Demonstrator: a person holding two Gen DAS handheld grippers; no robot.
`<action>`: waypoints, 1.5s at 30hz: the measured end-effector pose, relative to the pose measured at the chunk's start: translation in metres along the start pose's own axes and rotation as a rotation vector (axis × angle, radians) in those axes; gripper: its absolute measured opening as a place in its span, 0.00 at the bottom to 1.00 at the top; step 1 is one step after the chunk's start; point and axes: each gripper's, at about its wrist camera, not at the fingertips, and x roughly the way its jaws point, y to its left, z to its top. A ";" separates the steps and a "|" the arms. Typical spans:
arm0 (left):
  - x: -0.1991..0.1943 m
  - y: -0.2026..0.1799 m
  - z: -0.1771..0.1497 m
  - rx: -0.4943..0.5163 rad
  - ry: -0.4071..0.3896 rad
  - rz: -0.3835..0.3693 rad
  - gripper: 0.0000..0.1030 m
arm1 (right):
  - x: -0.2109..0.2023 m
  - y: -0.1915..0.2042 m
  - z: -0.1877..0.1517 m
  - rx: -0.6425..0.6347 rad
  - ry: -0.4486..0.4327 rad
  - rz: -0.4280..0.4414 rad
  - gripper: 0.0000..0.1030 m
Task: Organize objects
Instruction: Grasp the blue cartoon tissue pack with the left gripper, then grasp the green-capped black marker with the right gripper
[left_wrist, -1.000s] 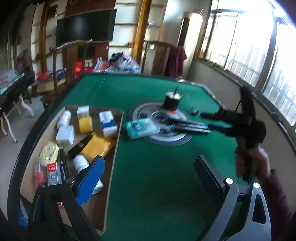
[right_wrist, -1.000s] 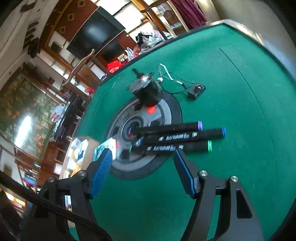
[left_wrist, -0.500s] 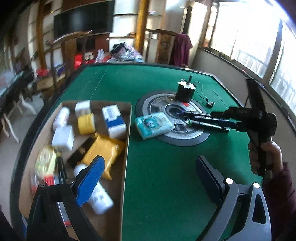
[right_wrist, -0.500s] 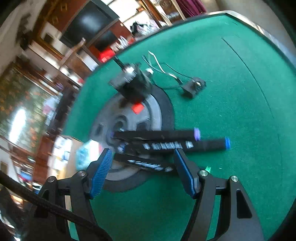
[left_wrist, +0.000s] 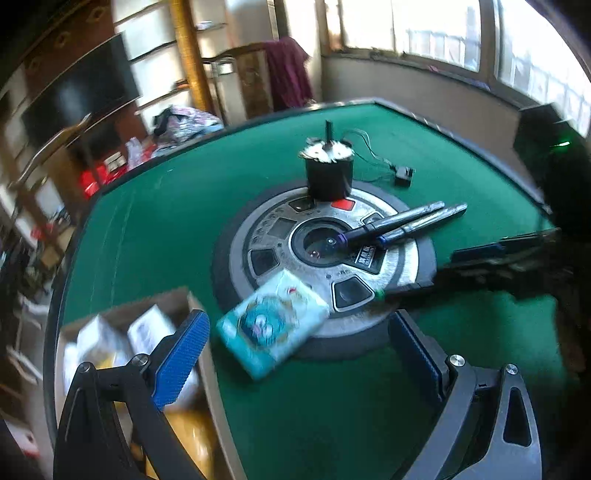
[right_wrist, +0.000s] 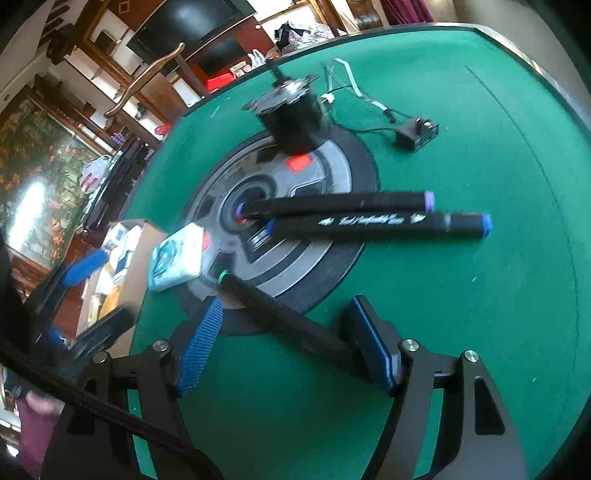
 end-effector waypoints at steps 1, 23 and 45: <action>0.008 0.000 0.005 0.032 0.009 0.005 0.92 | 0.000 0.000 -0.002 -0.003 0.000 0.008 0.69; 0.032 -0.023 -0.017 0.096 0.260 -0.107 0.49 | -0.001 0.000 0.000 -0.032 0.006 0.068 0.69; -0.019 -0.040 -0.082 -0.117 0.169 -0.054 0.45 | 0.026 0.068 -0.041 -0.464 0.057 -0.261 0.69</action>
